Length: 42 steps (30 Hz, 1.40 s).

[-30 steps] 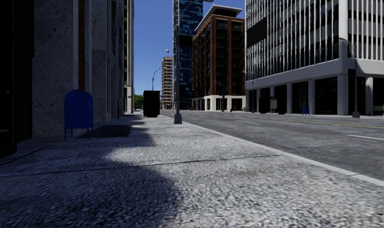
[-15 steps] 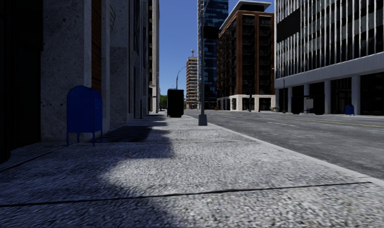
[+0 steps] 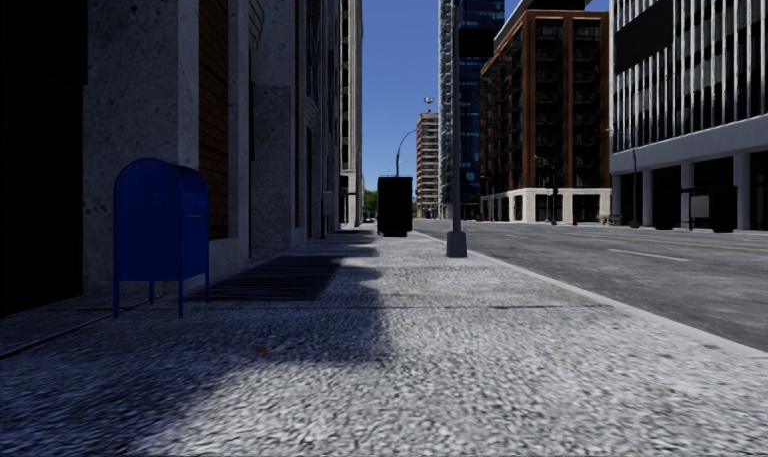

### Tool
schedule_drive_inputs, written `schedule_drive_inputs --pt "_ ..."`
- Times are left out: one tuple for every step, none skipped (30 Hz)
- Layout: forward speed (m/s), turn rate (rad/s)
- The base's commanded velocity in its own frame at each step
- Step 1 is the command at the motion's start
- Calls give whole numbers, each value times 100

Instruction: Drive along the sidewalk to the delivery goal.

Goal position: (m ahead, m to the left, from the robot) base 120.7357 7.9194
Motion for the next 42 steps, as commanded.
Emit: schedule_drive_inputs --pt "200 0" --pt "200 0" --pt "200 0" --pt "200 0" --pt "200 0" --pt "200 0" --pt "200 0" --pt "200 0" --pt "200 0" --pt "200 0" --pt "200 0" --pt "200 0" --pt "200 0" --pt "200 11" --pt "200 11" --pt "200 16" --pt "200 19" --pt "200 22" --pt "200 22" --pt "200 22" --pt "200 23" --pt "200 23" --pt "200 23" --pt "200 23" --pt "200 23" --pt "200 23" --pt "200 23" --pt "200 23" --pt "200 23" --pt "200 23" --pt "200 23" --pt "200 16" --pt "200 13" --pt "200 13" --pt "200 13" --pt "200 0" --pt "200 0" --pt "200 0" --pt "200 0" --pt "200 0" --pt "200 0" --pt "200 0"
